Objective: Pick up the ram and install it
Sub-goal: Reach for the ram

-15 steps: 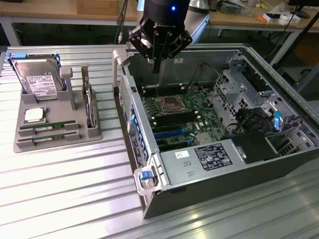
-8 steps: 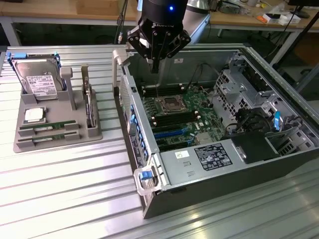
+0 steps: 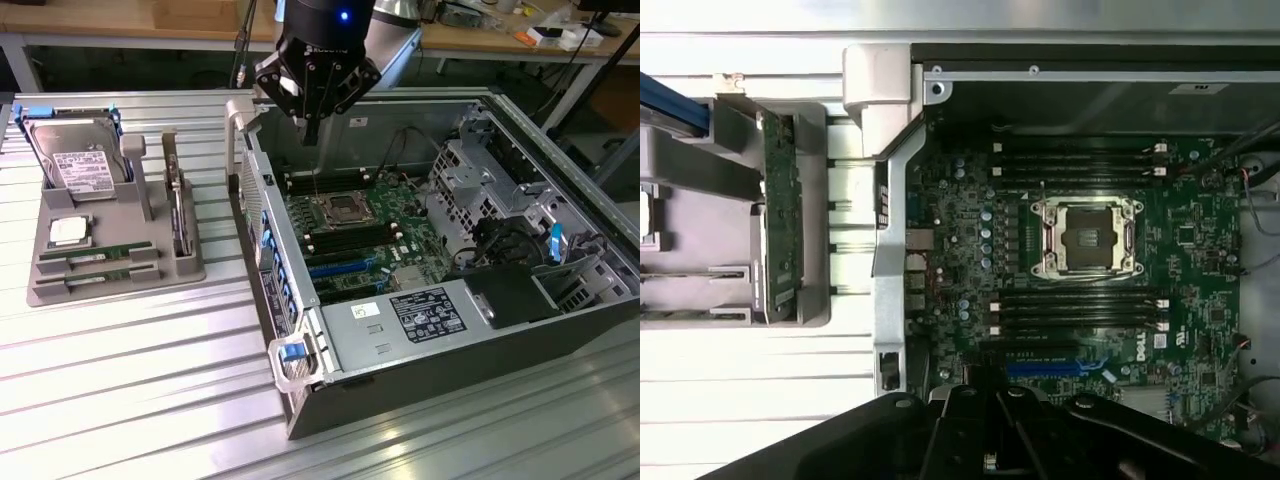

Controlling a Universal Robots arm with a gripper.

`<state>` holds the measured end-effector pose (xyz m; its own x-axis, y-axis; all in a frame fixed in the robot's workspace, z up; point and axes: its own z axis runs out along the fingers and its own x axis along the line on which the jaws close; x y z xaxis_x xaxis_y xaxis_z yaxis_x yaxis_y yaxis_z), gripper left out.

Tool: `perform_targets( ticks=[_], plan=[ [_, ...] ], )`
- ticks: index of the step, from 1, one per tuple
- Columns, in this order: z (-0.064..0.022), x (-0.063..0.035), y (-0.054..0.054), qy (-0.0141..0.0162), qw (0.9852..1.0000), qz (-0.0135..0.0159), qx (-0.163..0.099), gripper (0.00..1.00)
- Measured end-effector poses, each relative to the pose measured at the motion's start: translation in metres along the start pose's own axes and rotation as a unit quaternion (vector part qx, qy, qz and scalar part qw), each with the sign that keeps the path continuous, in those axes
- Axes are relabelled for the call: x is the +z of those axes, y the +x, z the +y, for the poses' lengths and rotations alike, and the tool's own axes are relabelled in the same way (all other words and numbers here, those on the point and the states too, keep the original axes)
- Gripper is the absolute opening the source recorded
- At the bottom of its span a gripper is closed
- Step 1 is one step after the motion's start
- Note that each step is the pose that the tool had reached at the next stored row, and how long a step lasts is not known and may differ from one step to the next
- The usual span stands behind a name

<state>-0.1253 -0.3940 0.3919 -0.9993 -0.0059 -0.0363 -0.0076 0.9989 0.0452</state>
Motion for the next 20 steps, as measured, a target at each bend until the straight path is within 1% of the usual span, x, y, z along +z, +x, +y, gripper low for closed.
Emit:
perform_targets(
  ticks=[2, 4, 7, 14, 16, 17, 18, 19, 20],
  plan=[
    [0.0001, 0.0000, 0.0000, -0.0007, 0.9998, 0.0008, -0.018, 0.11],
    [0.0001, 0.0000, -0.0001, -0.0013, 0.9994, 0.0016, -0.036, 0.11],
    [0.0005, 0.0000, -0.0001, -0.0018, 0.9987, 0.0023, -0.050, 0.11],
    [0.0005, 0.0000, 0.0001, -0.0020, 0.9989, 0.0019, -0.047, 0.11],
    [0.0005, 0.0004, 0.0011, -0.0019, 0.9989, -0.0012, -0.047, 0.11],
    [0.0006, 0.0006, 0.0033, -0.0018, 0.9988, -0.0064, -0.048, 0.11],
    [0.0006, 0.0006, 0.0053, -0.0025, 0.9988, -0.0119, -0.048, 0.11],
    [0.0006, 0.0006, 0.0072, -0.0037, 0.9987, -0.0183, -0.048, 0.11],
    [0.0006, 0.0005, 0.0081, -0.0045, 0.9986, -0.0218, -0.048, 0.11]
  ],
)
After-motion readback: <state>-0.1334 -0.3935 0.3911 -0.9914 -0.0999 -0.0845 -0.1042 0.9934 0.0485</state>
